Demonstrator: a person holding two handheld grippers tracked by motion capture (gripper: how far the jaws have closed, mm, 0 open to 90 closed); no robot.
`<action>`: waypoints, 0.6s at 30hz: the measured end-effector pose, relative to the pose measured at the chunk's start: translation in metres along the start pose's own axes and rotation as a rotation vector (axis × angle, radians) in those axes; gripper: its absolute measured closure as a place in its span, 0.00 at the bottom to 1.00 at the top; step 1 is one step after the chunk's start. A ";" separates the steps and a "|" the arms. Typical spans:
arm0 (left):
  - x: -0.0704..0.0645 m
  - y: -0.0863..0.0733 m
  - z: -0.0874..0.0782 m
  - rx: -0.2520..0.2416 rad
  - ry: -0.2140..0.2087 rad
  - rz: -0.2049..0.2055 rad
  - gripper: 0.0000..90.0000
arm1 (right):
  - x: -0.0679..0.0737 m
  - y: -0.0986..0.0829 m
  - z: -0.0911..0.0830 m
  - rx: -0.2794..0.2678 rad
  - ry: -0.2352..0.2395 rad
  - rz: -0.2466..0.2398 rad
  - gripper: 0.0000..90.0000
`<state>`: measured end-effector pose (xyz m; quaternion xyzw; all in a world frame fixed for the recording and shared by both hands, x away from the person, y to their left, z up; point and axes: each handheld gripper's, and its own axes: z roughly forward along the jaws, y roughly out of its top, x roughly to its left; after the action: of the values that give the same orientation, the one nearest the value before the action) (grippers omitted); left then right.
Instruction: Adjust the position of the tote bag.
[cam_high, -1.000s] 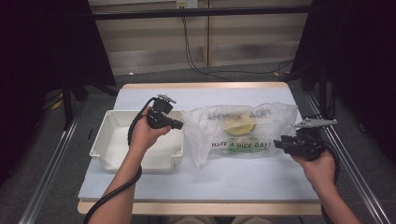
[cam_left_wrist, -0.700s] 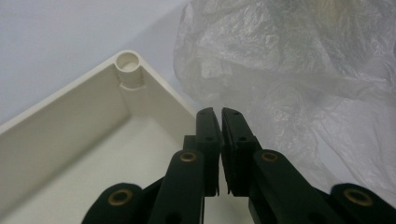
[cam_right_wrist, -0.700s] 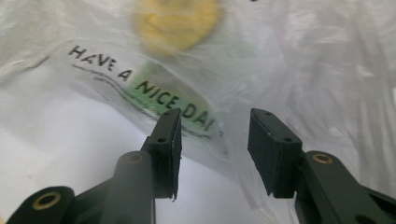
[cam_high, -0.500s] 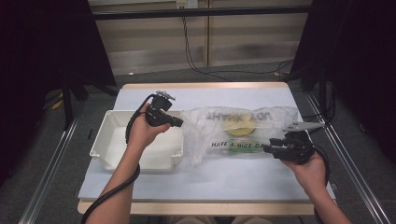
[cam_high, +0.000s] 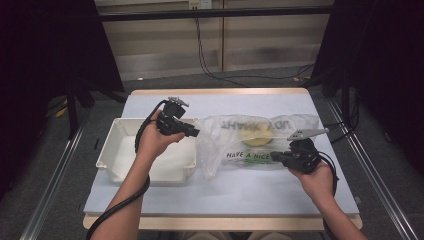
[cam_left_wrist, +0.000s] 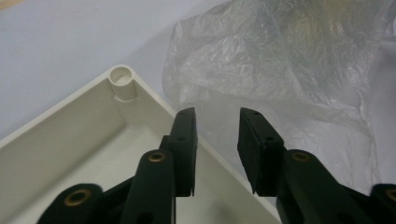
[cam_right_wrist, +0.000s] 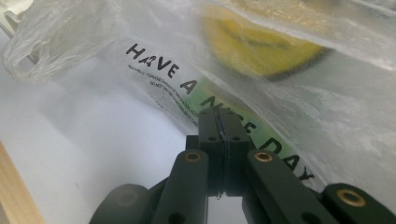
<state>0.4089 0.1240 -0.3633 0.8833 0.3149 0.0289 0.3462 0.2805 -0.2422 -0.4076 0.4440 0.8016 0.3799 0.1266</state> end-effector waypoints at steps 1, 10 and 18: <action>-0.001 0.001 0.000 0.000 0.005 -0.001 0.69 | 0.001 0.000 0.001 0.003 -0.001 0.005 1.00; -0.010 0.013 0.008 -0.005 0.002 0.026 0.53 | 0.006 0.006 0.016 0.002 0.011 0.005 1.00; -0.012 0.017 0.007 0.008 0.014 0.056 0.45 | 0.012 0.012 0.017 0.000 0.019 -0.003 1.00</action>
<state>0.4104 0.1035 -0.3556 0.8928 0.2926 0.0436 0.3397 0.2901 -0.2208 -0.4091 0.4391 0.8034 0.3839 0.1198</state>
